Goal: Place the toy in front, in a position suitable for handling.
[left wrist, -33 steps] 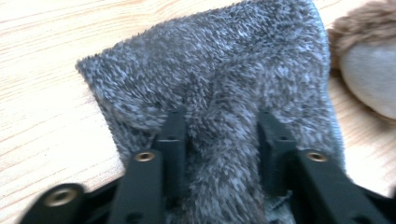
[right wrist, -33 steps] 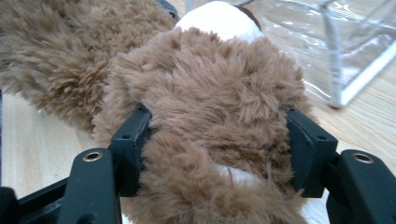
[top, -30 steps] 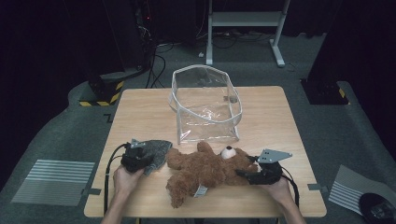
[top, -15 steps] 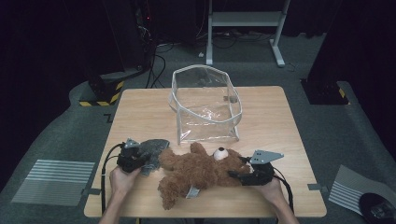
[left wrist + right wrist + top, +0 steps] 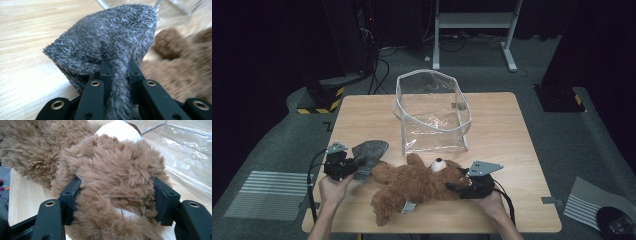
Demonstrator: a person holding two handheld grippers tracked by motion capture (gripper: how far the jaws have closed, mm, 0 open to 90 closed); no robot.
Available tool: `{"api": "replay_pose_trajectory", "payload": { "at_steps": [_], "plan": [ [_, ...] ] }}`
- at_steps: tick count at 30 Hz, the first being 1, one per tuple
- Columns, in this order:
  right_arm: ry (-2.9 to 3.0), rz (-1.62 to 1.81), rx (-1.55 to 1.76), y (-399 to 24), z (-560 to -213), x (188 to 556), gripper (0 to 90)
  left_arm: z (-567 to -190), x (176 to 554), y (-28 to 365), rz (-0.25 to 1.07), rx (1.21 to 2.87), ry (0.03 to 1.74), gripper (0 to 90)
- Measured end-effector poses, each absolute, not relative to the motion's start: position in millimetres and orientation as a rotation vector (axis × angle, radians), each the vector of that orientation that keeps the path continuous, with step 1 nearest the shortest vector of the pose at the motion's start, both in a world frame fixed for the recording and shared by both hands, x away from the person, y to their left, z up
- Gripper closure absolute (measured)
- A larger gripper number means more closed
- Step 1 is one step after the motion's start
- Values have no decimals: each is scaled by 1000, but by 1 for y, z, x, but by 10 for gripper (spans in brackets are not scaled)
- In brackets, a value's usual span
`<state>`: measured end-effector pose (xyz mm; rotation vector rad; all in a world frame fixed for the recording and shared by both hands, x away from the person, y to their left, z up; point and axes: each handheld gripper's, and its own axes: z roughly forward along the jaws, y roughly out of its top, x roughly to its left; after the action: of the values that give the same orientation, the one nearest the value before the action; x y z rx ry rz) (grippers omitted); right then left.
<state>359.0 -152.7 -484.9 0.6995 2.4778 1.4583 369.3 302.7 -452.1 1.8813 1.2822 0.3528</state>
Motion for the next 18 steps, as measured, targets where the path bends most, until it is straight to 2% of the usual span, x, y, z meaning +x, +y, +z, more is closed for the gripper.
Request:
{"api": "replay_pose_trajectory", "payload": {
  "at_steps": [9, 13, 18],
  "plan": [
    [2474, 1470, 697, -138, -486, 361, 354, -428, 369, 296, 299, 1840, 1221, 794],
    [2472, 1456, 692, -134, -485, 360, 351, -416, 361, 287, 252, 1863, 1153, 794],
    [2476, 1456, 686, -129, -485, 360, 349, -401, 351, 258, 185, 1935, 1006, 793]
  ]
}}
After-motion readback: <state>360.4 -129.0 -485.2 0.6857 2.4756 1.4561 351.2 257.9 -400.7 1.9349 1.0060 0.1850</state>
